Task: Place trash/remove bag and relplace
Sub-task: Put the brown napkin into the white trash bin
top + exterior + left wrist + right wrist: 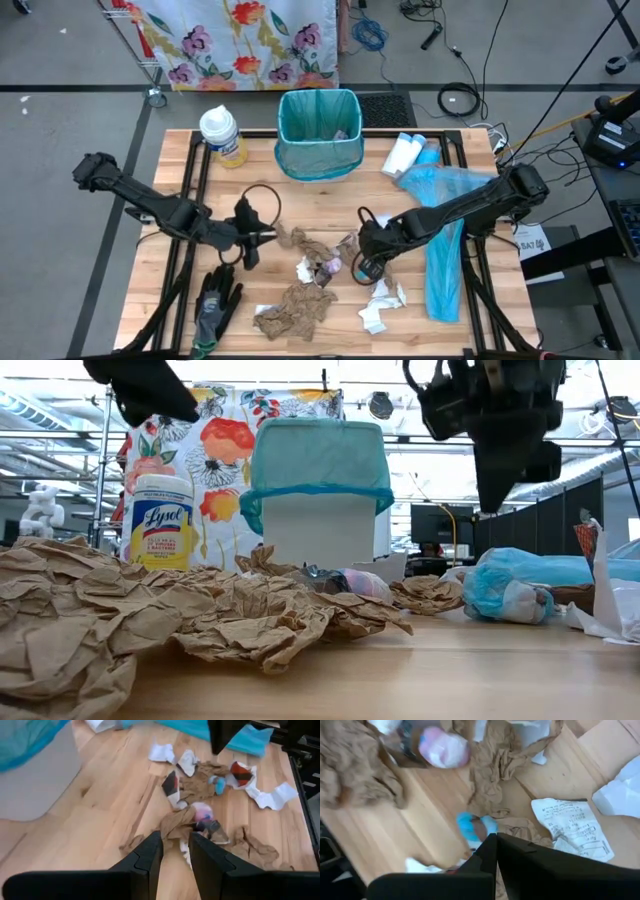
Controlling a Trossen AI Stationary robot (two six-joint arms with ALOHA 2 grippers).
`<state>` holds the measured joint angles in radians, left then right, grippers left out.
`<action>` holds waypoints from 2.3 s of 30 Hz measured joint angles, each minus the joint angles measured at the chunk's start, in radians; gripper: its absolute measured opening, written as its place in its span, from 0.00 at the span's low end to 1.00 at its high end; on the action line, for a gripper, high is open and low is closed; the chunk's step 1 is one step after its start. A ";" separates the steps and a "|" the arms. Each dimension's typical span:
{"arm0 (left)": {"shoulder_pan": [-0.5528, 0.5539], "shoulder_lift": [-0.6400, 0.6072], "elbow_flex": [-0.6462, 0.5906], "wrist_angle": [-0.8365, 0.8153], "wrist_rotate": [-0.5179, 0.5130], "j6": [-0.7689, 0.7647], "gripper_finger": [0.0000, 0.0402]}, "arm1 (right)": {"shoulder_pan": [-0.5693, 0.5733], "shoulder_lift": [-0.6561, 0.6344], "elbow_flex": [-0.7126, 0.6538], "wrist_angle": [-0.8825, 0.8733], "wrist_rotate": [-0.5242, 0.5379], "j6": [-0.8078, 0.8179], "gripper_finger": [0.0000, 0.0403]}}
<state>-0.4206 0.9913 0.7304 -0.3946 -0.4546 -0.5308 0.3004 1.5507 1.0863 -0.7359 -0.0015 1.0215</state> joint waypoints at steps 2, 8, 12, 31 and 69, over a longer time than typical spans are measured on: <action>0.028 -0.061 -0.061 0.007 0.035 0.014 0.25 | 0.000 -0.011 0.000 -0.001 -0.002 0.033 0.01; 0.087 -0.226 -0.251 0.196 0.170 0.040 0.25 | 0.013 -0.012 0.000 -0.007 -0.003 0.113 0.03; 0.105 -0.294 -0.309 0.195 0.205 0.042 0.25 | 0.034 -0.012 0.000 -0.088 -0.003 0.207 0.12; 0.114 -0.308 -0.324 0.159 0.252 0.074 0.25 | 0.081 0.208 0.000 -0.098 0.003 0.443 0.56; 0.291 -0.336 -0.323 0.102 0.272 0.171 0.25 | -0.123 -0.075 0.685 -0.432 0.576 -0.048 0.00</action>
<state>-0.1295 0.6552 0.4072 -0.2928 -0.1828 -0.3600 0.1776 1.4761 1.7711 -1.1682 0.5741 0.9739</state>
